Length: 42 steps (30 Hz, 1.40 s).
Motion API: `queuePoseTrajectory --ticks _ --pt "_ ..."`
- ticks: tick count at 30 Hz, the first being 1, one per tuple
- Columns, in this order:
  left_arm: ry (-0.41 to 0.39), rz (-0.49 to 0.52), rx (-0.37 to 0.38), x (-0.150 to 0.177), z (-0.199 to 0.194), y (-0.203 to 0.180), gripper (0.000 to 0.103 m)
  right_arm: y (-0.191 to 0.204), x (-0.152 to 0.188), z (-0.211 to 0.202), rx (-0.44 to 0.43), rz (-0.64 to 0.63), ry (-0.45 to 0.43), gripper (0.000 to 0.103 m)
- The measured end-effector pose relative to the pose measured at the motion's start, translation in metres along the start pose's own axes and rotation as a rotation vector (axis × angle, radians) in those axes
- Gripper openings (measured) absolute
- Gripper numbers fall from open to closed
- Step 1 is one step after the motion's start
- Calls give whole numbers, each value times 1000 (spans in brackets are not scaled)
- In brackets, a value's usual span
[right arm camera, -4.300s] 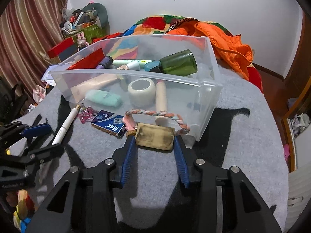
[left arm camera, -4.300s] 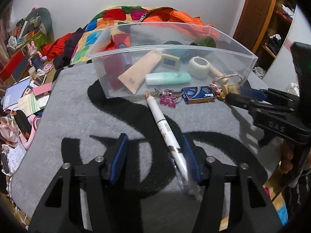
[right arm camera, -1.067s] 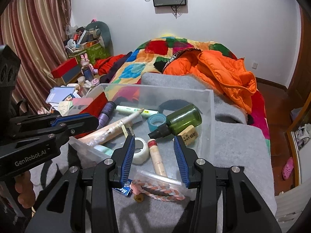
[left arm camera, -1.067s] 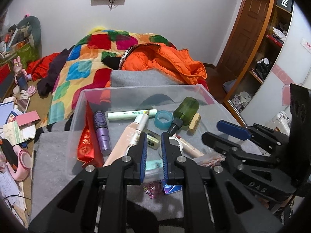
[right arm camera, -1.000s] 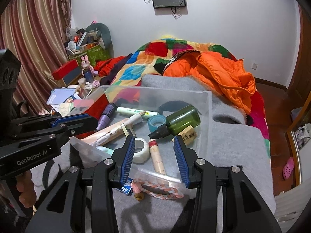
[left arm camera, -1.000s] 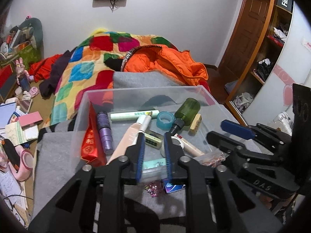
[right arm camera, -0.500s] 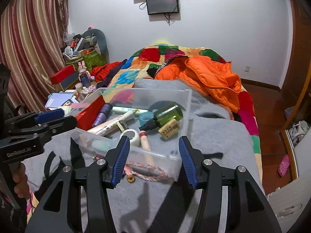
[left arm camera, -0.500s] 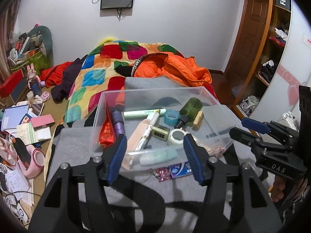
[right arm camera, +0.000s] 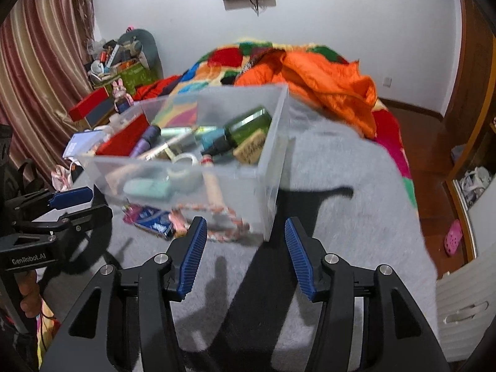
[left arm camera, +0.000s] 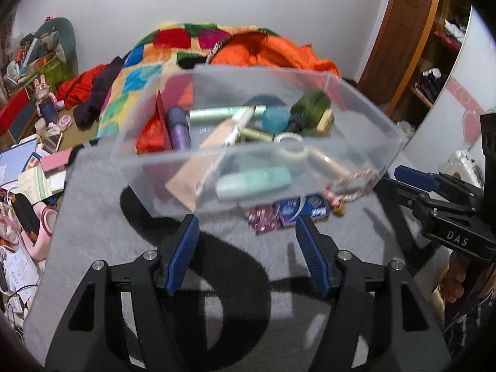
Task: Organize objects
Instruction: 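Grasp the braided rope ring with the right tool while the left tool grasps the pink charm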
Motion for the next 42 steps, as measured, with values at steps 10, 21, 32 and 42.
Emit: queuePoseTrajectory --ticks 10,21,32,42 --pt "73 23 0 9 21 -1 57 4 8 26 16 30 62 44" --pt "78 30 -2 2 31 -10 40 -12 12 25 41 77 55 12" --pt "34 9 16 14 17 -5 20 -7 23 3 -8 70 12 7" --pt "40 4 84 38 -9 -7 20 20 45 -26 -67 -19 18 7"
Point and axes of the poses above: each gripper's, at about its wrist camera, not at the fingertips, and z roughly the way its jaws point, y to its left, x to its underside, the point moved 7 cm from there along z, roughly the way its jaws point, and after that the axes turned 2 degrees about -y, right-handed, at the moved point
